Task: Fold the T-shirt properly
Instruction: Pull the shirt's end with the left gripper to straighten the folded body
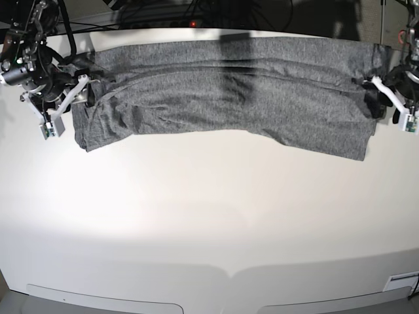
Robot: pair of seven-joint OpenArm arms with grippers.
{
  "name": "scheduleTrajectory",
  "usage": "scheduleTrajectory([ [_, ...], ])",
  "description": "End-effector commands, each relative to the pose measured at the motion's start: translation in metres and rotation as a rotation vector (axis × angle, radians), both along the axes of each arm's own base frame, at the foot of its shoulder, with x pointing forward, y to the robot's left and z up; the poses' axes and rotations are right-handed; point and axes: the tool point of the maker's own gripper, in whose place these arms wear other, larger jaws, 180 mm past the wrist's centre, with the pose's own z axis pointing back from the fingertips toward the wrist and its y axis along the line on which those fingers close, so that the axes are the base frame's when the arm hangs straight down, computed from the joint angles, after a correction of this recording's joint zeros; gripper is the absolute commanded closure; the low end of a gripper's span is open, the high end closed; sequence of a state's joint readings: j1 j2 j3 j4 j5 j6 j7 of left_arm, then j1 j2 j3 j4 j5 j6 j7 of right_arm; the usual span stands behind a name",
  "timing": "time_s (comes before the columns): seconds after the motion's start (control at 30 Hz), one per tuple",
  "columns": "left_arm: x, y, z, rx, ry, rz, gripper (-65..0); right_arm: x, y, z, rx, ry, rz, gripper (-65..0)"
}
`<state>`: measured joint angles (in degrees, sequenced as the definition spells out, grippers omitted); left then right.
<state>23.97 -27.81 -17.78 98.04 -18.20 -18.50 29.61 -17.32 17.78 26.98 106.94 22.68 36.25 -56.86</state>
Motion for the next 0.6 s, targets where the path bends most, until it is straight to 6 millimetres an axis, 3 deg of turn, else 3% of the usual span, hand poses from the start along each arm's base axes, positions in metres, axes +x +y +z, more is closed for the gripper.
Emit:
scheduleTrajectory([
  [0.0,0.009,0.010,0.019,-0.005,-0.048,-0.003,-24.5,0.007,-0.002,0.011,-0.012,-0.042,0.015,-35.6],
  [0.2,-0.002,0.028,0.029,-0.279,0.003,-0.009,-24.5,0.007,-0.002,0.011,-0.012,-0.041,0.015,-35.6],
  [0.47,-0.025,0.051,-0.015,-0.545,0.111,0.103,-24.5,0.007,-0.002,0.011,-0.012,-0.042,0.015,-35.6],
  [0.57,-0.028,0.055,-0.024,-0.612,0.137,0.151,-24.5,0.007,-0.002,0.011,-0.012,-0.042,0.015,-35.6],
])
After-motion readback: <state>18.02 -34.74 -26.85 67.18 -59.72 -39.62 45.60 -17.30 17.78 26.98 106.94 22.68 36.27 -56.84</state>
